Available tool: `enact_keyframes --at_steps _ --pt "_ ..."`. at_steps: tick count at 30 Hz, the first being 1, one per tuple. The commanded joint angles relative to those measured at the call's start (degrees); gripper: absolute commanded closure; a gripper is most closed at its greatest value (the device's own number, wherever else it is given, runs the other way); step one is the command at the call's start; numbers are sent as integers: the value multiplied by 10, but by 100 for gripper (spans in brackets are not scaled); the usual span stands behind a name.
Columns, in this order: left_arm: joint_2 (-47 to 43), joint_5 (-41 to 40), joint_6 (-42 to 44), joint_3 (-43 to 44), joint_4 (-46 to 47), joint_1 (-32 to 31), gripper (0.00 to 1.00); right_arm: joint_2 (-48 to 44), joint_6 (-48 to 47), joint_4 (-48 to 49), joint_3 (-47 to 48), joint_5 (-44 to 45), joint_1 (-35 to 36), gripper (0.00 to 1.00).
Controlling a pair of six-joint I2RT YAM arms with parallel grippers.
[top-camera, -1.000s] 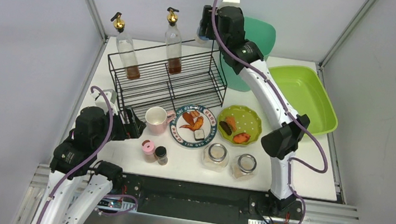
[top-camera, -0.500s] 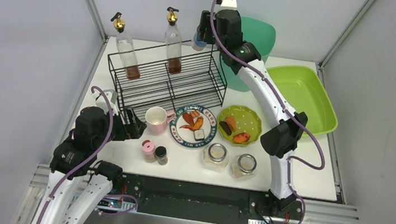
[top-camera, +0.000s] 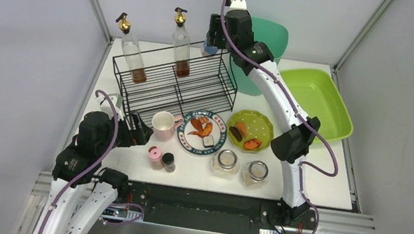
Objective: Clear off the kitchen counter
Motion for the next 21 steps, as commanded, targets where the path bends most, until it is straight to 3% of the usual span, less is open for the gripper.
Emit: enact_keyframes --at_steps 1,21 --pt "-1 7 5 -2 21 6 1 30 3 -17 83 -11 0 100" --pt "-6 6 6 -2 21 6 1 101 5 -26 111 -9 -1 100"
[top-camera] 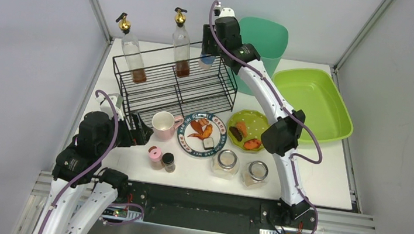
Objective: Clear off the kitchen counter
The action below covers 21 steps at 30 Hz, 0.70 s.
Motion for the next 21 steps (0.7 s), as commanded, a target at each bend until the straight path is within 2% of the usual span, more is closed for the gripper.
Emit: enact_keyframes --at_steps 1,4,12,17,21 --pt "-5 6 6 -2 20 6 1 0 5 17 43 -4 0 98" --pt "-5 6 6 -2 21 6 1 3 20 15 43 -8 0 87" --pt "-4 7 6 -2 21 5 1 3 28 19 39 -14 1 31" --pt "-5 8 6 -3 21 6 1 -3 28 29 32 -20 5 12" --pt "-5 6 6 -2 21 6 1 -17 27 36 23 -18 10 4"
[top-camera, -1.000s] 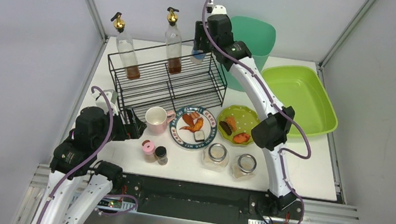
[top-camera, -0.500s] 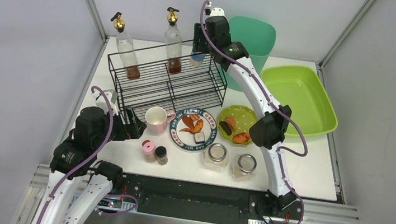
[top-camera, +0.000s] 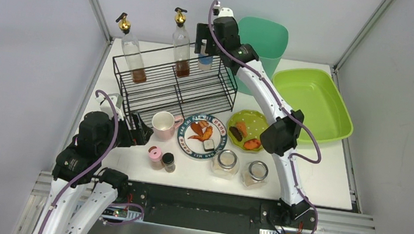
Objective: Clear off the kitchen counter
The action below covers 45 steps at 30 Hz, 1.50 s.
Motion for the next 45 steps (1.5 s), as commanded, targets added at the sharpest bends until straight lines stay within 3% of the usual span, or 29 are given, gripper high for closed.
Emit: enact_keyframes --at_steps 1,7,14,19,23,29,38,45 --pt "-6 6 6 -3 20 6 1 -30 4 34 7 -4 8 3" --pt "-5 6 6 -2 20 5 1 -112 5 75 -84 6 13 1" --pt "-2 5 7 -2 21 6 1 -274 -10 91 -265 30 27 1" --pt "0 3 6 -2 21 6 1 -378 -13 26 -374 59 55 1" --pt "1 0 5 -2 20 6 1 -471 23 -15 -482 19 67 1" --pt "-5 -9 2 -4 20 6 1 -566 76 -53 -621 46 98 1" --pt "2 -5 1 -3 20 5 1 -594 145 -103 -759 63 167 1" --pt "2 -2 2 -3 20 6 1 -582 175 -129 -786 65 219 1"
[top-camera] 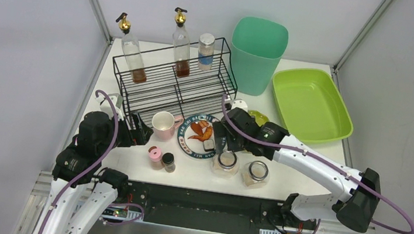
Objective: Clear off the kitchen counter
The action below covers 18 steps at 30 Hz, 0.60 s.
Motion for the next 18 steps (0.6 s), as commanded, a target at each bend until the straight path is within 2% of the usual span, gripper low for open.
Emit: enact_keyframes --at_steps 1,18 --pt "1 -1 2 -3 20 6 1 -9 36 -21 -5 7 25 1" --pt "3 1 3 -3 20 6 1 31 87 -4 -57 -3 70 1"
